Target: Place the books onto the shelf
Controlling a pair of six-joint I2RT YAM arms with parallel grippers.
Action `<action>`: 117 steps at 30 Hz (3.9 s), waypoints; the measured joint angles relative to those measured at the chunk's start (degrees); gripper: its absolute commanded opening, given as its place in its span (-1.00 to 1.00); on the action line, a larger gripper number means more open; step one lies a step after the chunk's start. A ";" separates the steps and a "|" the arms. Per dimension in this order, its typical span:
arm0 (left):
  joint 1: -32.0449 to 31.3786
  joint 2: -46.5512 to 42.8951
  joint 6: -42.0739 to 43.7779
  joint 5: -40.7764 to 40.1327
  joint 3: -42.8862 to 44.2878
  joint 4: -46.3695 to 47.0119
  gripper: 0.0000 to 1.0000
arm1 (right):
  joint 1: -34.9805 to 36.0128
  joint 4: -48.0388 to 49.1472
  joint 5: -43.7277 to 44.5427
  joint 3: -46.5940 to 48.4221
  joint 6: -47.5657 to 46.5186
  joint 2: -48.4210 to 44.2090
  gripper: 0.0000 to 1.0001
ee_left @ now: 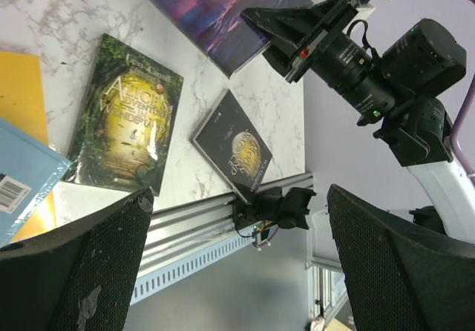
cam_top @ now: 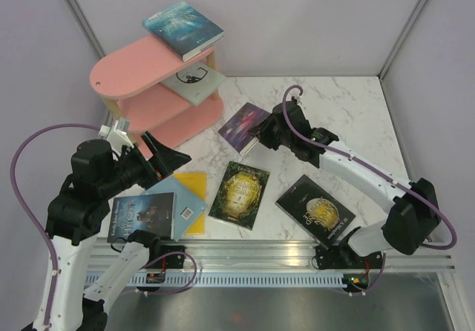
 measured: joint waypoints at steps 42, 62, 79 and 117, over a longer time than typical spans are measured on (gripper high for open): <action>0.00 1.84 5.95 -11.82 4.44 -13.09 0.99 | -2.58 47.50 -12.41 30.40 18.88 59.10 -0.01; 0.00 1.79 6.34 -9.92 0.33 -10.12 0.99 | -6.69 43.67 -20.41 10.19 15.15 47.45 0.82; -0.02 8.46 12.09 6.45 -27.23 7.91 0.99 | -4.02 14.80 -8.02 -19.58 -8.79 -8.15 0.82; -16.39 51.45 3.72 15.32 -36.17 64.83 0.80 | 8.48 33.31 -17.22 -37.51 -3.61 4.74 0.72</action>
